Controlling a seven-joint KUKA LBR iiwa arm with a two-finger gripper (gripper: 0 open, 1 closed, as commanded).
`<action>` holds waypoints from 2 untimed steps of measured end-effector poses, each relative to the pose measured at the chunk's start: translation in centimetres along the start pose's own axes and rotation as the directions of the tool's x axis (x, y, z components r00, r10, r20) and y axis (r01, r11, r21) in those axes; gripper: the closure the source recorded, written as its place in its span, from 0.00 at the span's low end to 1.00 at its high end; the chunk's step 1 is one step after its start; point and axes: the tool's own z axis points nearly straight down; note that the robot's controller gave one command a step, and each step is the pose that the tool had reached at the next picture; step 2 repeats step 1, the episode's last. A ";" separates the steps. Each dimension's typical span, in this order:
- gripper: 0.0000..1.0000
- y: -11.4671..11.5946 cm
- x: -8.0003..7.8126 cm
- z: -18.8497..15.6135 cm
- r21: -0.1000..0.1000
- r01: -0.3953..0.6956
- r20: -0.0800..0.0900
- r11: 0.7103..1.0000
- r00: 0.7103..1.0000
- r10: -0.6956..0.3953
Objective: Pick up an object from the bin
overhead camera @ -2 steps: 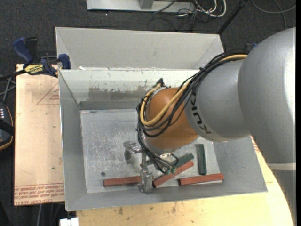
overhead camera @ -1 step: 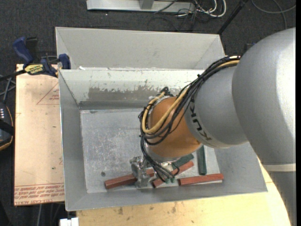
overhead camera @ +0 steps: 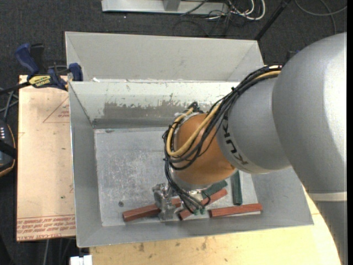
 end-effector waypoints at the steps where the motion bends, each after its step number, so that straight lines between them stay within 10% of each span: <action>1: 1.00 -0.7 -2.5 -12.7 0.000 -0.005 0.003 1.000 1.000 0.005; 2: 1.00 -0.7 -2.5 -12.7 0.000 -0.005 0.003 1.000 1.000 0.005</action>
Offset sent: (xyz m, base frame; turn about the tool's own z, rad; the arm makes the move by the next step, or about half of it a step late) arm 0.0000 0.0000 0.0000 0.0000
